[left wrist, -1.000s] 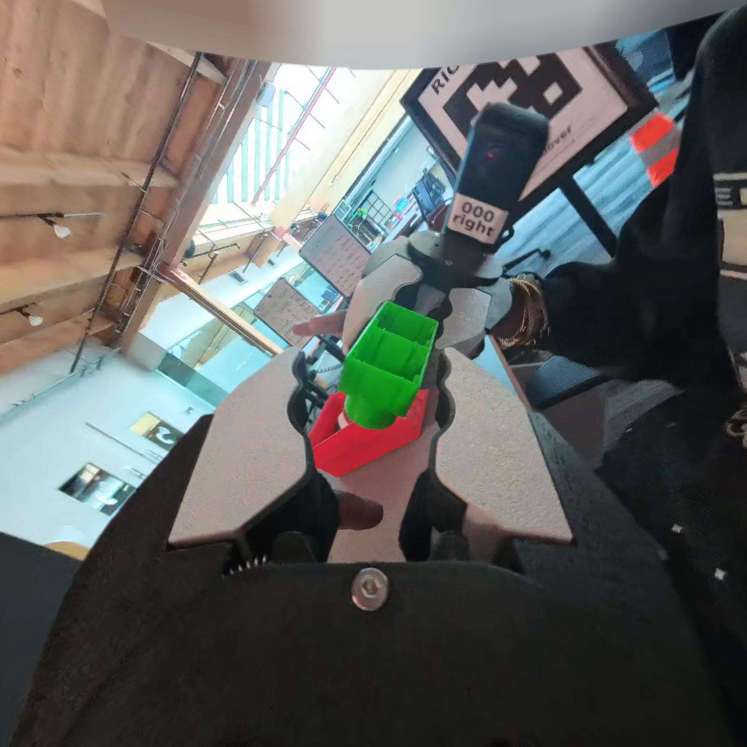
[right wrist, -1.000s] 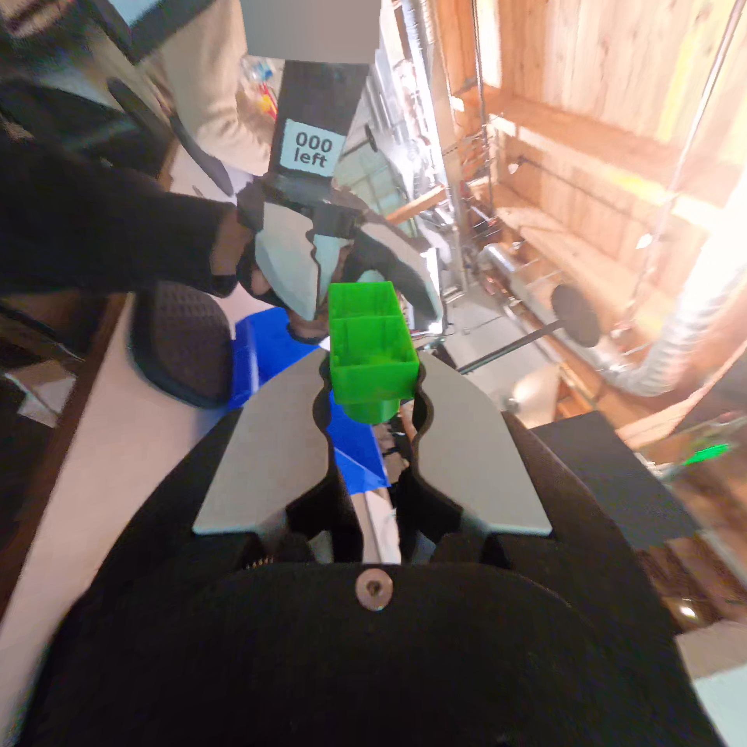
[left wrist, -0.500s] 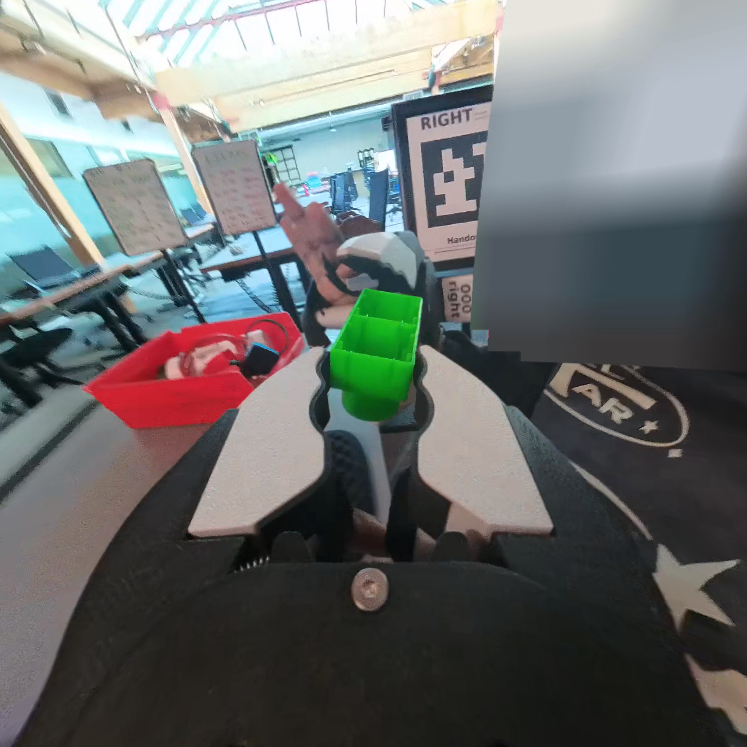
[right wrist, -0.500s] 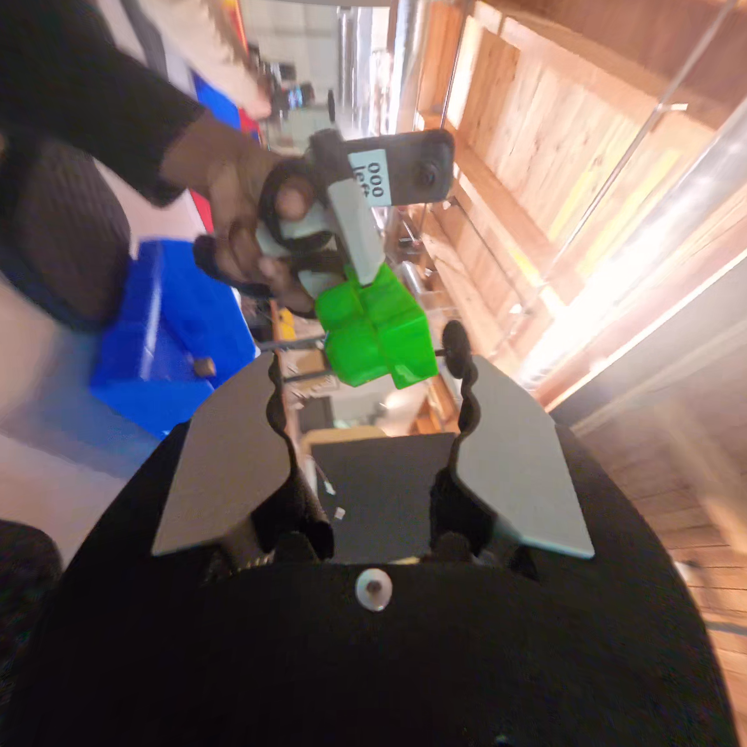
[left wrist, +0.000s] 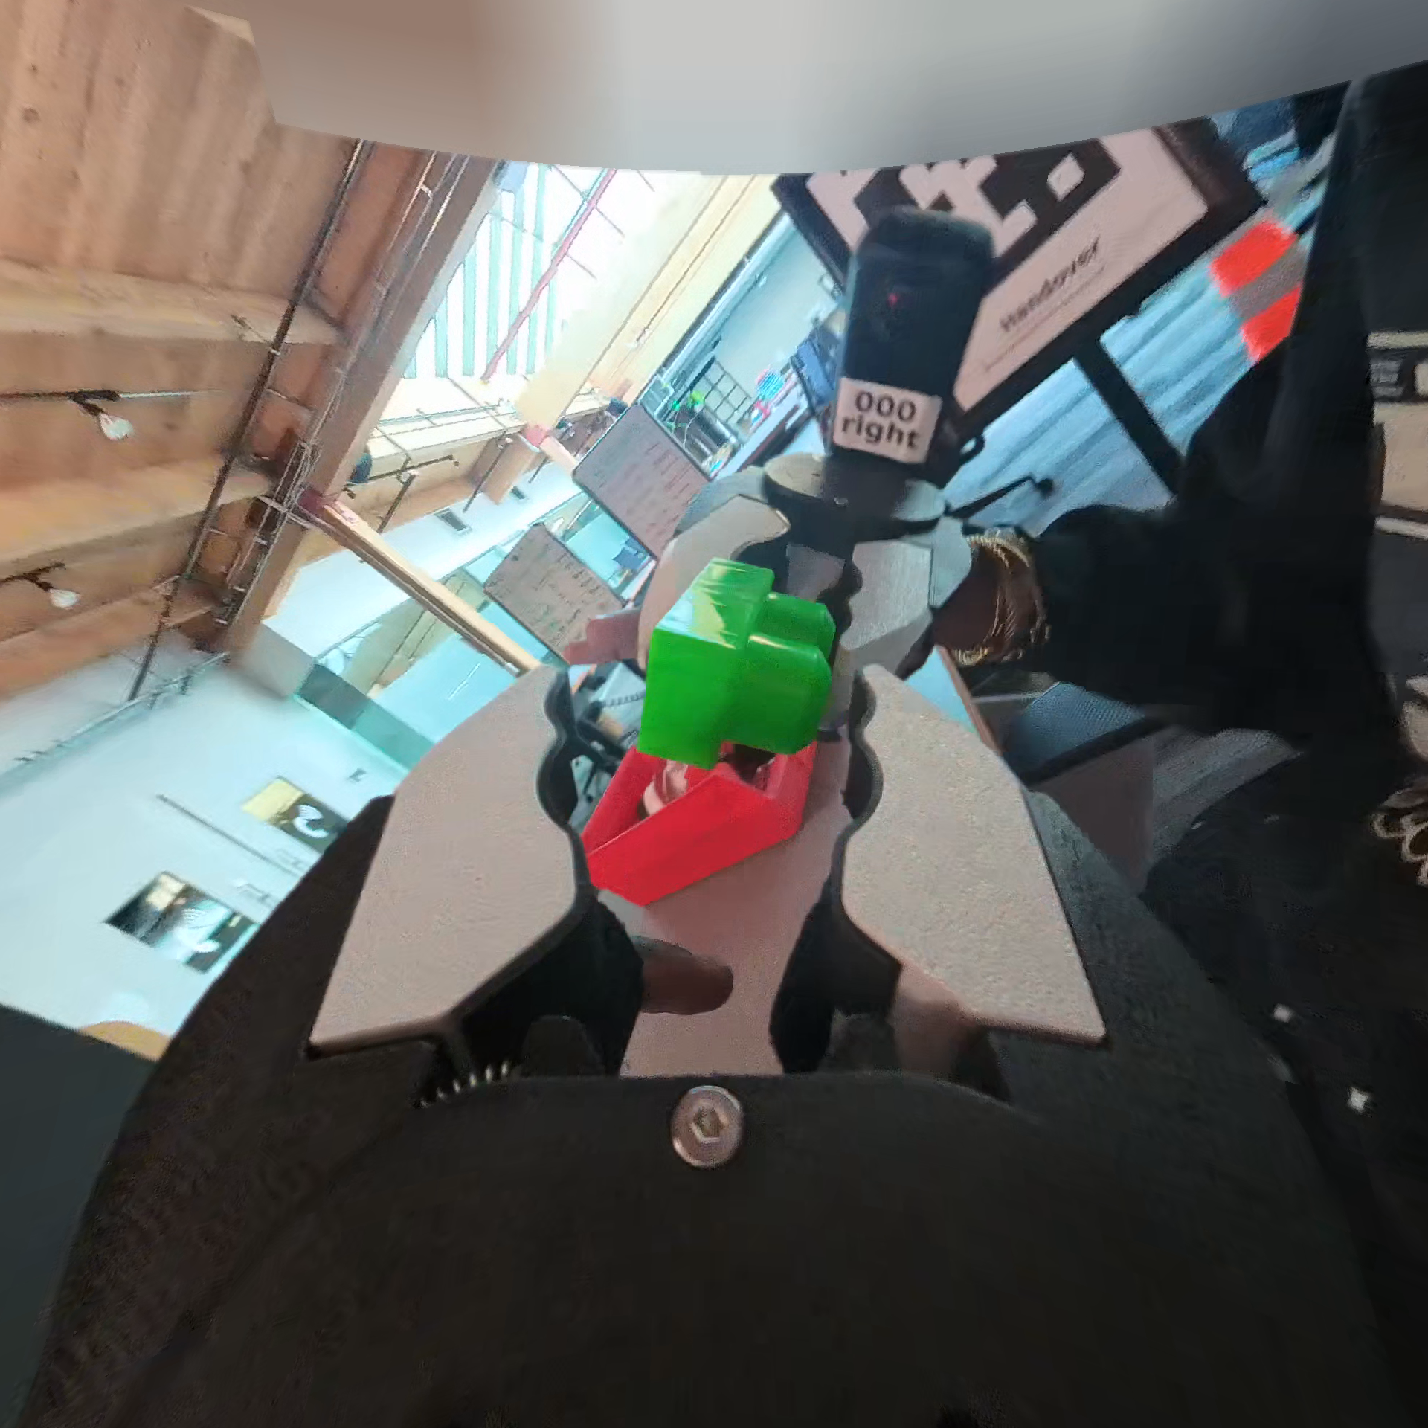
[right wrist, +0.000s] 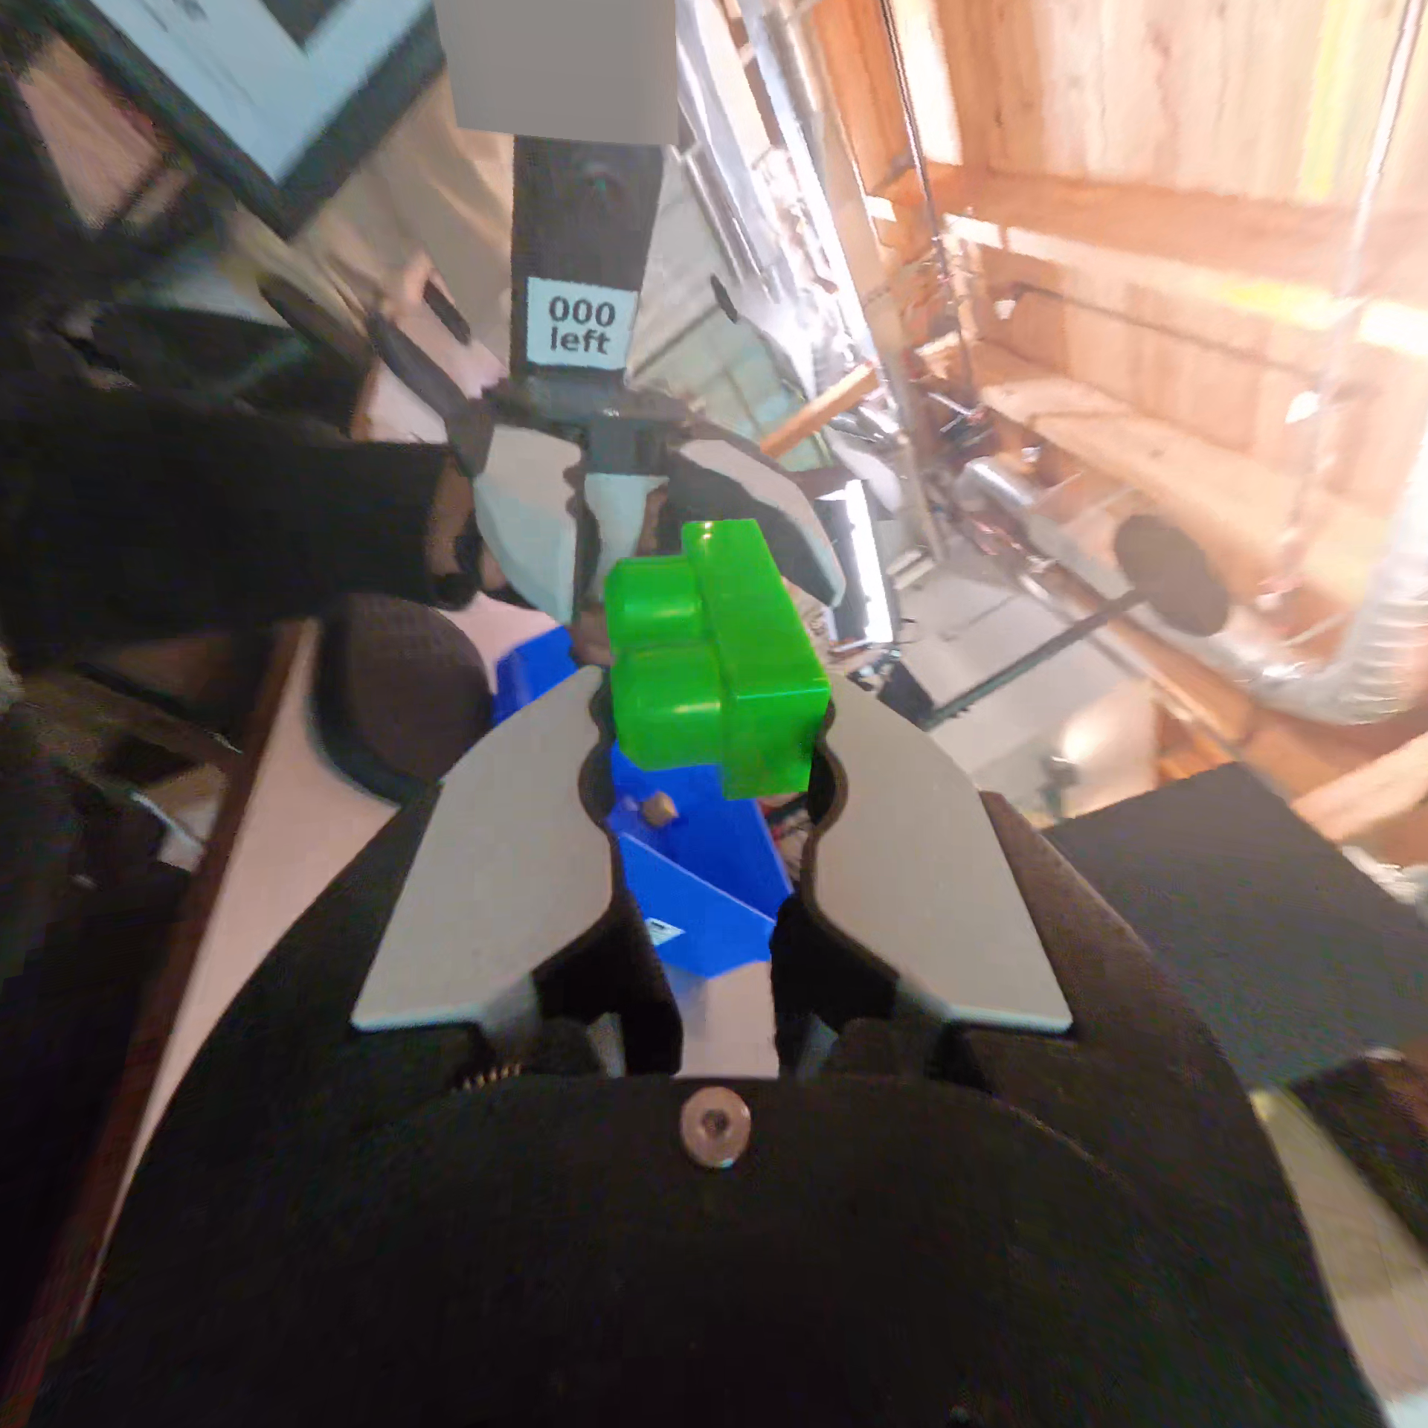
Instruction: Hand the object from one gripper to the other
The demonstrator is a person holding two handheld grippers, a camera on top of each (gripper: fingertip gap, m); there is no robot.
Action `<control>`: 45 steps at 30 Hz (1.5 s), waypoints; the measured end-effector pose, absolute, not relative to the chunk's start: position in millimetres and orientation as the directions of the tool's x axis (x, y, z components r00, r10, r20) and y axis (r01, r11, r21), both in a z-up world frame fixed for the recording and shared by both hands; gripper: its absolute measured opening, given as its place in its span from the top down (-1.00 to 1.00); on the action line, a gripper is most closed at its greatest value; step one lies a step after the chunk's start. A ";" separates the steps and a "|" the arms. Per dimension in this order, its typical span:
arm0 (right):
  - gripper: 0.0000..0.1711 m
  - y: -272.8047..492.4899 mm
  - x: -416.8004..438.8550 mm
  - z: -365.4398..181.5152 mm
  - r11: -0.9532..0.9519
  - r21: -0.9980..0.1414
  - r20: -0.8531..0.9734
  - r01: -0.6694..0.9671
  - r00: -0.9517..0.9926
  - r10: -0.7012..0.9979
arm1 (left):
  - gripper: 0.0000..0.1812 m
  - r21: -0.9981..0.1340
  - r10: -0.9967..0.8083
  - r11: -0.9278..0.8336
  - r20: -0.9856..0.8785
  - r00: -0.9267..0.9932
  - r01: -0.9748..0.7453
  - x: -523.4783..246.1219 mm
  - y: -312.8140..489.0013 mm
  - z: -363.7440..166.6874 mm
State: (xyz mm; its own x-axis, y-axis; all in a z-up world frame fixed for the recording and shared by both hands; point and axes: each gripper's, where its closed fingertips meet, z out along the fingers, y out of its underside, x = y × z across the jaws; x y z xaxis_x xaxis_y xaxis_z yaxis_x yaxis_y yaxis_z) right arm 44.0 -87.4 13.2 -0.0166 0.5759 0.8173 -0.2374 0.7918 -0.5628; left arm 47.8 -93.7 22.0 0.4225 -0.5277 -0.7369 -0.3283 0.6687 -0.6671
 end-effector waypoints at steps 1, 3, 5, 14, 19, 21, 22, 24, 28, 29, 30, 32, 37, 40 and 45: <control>0.44 -89.4 44.3 12.4 0.770 -0.589 0.800 -0.245 -0.044 0.598 | 0.28 -0.653 -0.518 0.670 -0.751 0.409 -0.352 49.7 -93.2 19.3; 0.44 -93.2 44.8 10.6 0.752 -0.610 0.787 -0.251 -0.077 0.613 | 0.35 -0.658 -0.536 0.654 -0.751 0.384 -0.374 52.9 -92.4 13.7; 0.44 -94.1 45.4 11.0 0.752 -0.608 0.788 -0.253 -0.077 0.611 | 0.49 -0.708 -0.609 0.614 -0.706 0.362 -0.349 54.8 -95.2 10.9; 0.04 -86.2 49.2 22.8 0.995 -0.023 0.955 -0.098 0.291 0.051 | 0.50 -0.977 -0.919 0.211 -0.213 0.331 -0.041 47.6 -99.8 22.3; 0.43 -90.7 44.1 19.4 0.997 0.050 0.951 -0.060 0.306 -0.030 | 0.50 -0.995 -0.947 0.082 -0.097 0.306 -0.061 51.2 -94.1 9.8; 0.56 -85.8 42.9 18.4 0.999 0.039 0.956 -0.032 0.292 -0.028 | 0.49 -0.994 -0.944 0.096 -0.110 0.312 -0.059 52.3 -93.0 9.9; 0.56 -82.8 42.8 18.6 1.000 0.009 0.960 -0.023 0.280 -0.002 | 0.50 -0.989 -0.937 0.136 -0.149 0.315 -0.065 52.0 -93.0 10.6; 0.57 -82.8 43.9 19.4 0.989 -0.127 0.961 -0.079 0.237 0.142 | 0.40 -0.952 -0.888 0.294 -0.305 0.344 -0.084 50.6 -93.3 14.4; 0.57 -87.3 47.9 22.4 0.832 -0.495 0.849 -0.250 0.063 0.524 | 0.28 -0.765 -0.662 0.597 -0.640 0.390 -0.241 49.0 -95.7 16.0; 0.57 -88.7 48.5 20.1 0.789 -0.553 0.818 -0.266 0.006 0.576 | 0.28 -0.733 -0.622 0.624 -0.676 0.394 -0.272 49.7 -96.0 16.8; 0.56 -89.4 48.5 17.8 0.754 -0.599 0.789 -0.270 -0.039 0.613 | 0.30 -0.713 -0.600 0.637 -0.697 0.394 -0.292 50.7 -96.4 17.0; 0.56 -90.1 47.6 12.2 0.719 -0.646 0.758 -0.257 -0.100 0.645 | 0.36 -0.699 -0.585 0.647 -0.711 0.391 -0.304 53.2 -97.0 16.9; 0.56 -93.2 48.6 10.8 0.710 -0.655 0.751 -0.258 -0.123 0.649 | 0.59 -0.775 -0.678 0.548 -0.632 0.374 -0.316 52.8 -93.0 8.7; 0.41 -91.9 51.4 23.9 0.790 -0.528 0.826 -0.311 0.030 0.563 | 0.60 -0.897 -0.798 0.399 -0.443 0.409 -0.192 51.3 -91.5 16.4; 0.12 -85.4 50.9 22.4 0.991 -0.062 0.958 -0.117 0.271 0.092 | 0.60 -0.993 -0.929 0.119 -0.112 0.352 -0.002 47.2 -89.7 20.5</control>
